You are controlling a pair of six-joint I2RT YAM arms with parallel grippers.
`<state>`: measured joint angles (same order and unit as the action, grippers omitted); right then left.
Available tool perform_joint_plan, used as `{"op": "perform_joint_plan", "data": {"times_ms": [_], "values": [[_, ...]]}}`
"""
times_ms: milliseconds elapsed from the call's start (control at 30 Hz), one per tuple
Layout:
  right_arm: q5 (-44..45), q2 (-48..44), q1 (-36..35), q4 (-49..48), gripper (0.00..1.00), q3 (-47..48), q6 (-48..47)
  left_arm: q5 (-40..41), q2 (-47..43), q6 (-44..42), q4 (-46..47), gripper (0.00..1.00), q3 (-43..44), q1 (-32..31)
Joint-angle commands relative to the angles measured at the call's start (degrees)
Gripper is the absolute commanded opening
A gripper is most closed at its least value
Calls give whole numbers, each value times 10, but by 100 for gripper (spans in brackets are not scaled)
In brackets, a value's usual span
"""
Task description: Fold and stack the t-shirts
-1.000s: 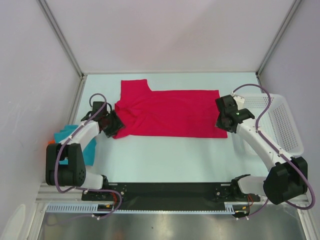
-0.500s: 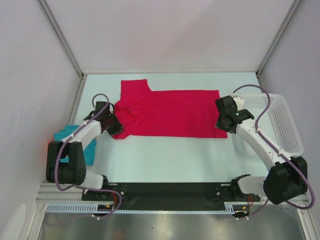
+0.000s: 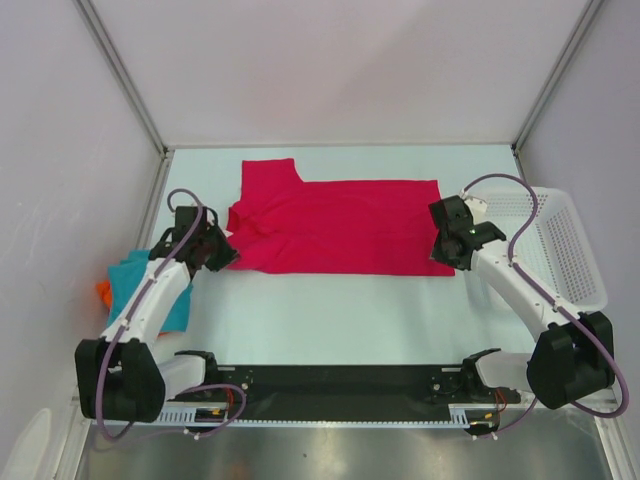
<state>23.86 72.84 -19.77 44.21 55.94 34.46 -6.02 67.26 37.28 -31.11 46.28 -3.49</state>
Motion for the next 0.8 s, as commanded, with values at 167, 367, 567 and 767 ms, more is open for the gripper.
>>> {"op": "perform_joint_plan", "data": {"times_ms": [167, 367, 567, 767], "values": [[0, -18, -4, -4, 40, -3, -4, 9, -100, -12, -55, 0, -45, 7], [8, -27, -4, 5, 41, -2, -7, 15, -129, -17, -71, 0, -64, 17], [8, -27, -3, 15, 42, 0, -6, 16, -122, -19, -68, 1, -65, 19], [7, -23, 5, 19, 50, -10, -4, 21, -124, -20, -63, 0, -69, 30]]}}
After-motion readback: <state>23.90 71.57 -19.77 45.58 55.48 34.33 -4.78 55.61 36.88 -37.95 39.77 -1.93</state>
